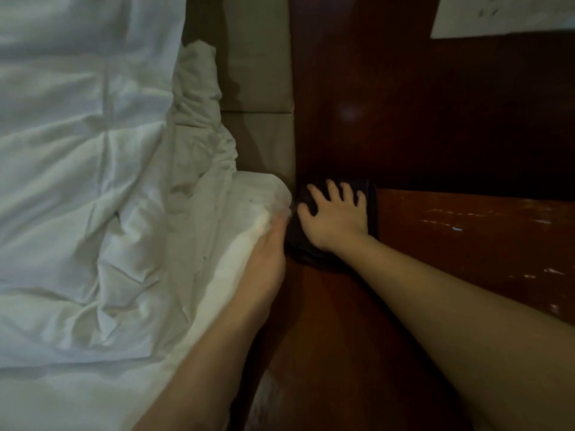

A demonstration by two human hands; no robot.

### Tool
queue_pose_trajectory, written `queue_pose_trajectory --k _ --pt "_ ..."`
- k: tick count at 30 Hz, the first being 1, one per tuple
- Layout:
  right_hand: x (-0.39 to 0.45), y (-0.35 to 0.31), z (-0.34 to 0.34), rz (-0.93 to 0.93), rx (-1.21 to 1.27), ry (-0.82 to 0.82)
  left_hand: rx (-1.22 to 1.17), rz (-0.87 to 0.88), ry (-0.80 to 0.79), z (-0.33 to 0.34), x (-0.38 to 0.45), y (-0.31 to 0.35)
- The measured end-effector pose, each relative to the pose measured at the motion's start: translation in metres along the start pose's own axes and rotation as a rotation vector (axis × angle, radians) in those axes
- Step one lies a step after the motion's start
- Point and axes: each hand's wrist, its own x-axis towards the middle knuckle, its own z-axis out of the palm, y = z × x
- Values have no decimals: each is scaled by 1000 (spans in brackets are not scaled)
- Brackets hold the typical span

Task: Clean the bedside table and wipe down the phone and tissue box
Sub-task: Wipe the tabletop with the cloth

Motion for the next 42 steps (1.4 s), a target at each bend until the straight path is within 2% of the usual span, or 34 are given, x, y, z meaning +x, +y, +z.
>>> queue_pose_trajectory --k 5,10,17,21,25,28,32,37,39,42 --pt "8 1 -5 60 -39 -19 54 55 22 5 -4 -2" --pt "3 -23 3 -139 -95 -33 36 0 85 8 -5 -4" --pt "21 0 -2 -113 -1 -11 54 43 8 -4 -5 4" --pt "13 58 -16 -28 -42 5 163 5 -35 -1 -13 7" --pt "-7 144 -34 131 -97 2 424 62 -41 4 -22 9" --pt "-20 174 -45 216 -112 10 556 125 -59 12 -28 6" --pt "-21 140 -42 256 -104 17 754 192 -81 18 -25 1" --pt "-14 41 -9 18 -64 6 780 201 -76 15 -24 -5" --pt "-9 38 -9 -26 -40 -14 800 235 -83 11 -22 -8" --pt "-7 83 -19 -47 -14 -24 792 270 -83 7 -23 -9"
